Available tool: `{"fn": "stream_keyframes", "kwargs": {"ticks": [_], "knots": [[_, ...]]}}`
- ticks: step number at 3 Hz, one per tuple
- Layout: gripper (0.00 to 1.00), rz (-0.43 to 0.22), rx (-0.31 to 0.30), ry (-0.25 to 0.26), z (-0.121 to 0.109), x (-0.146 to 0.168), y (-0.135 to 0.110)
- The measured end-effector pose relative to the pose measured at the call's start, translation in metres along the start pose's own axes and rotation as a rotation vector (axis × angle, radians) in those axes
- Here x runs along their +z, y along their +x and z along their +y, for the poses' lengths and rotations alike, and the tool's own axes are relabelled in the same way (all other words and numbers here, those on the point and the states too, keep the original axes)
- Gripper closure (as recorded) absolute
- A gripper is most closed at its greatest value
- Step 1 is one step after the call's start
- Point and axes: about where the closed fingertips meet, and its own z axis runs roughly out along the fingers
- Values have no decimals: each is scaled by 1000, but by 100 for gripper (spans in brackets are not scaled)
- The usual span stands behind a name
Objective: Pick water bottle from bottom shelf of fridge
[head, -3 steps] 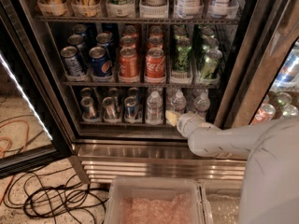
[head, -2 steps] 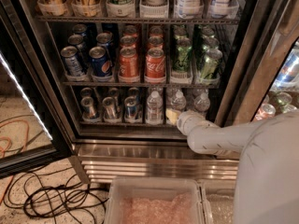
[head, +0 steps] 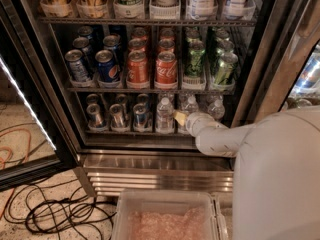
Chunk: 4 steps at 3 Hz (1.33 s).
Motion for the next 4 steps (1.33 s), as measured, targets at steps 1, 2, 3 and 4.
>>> {"fn": "stream_keyframes", "kwargs": {"ticks": [1,2,3,4], "knots": [[46,0,0,0,1,-2,1],[70,0,0,0,1,-2,1],[94,0,0,0,1,-2,1],[100,5,3,-26,5,-12,-1]]}}
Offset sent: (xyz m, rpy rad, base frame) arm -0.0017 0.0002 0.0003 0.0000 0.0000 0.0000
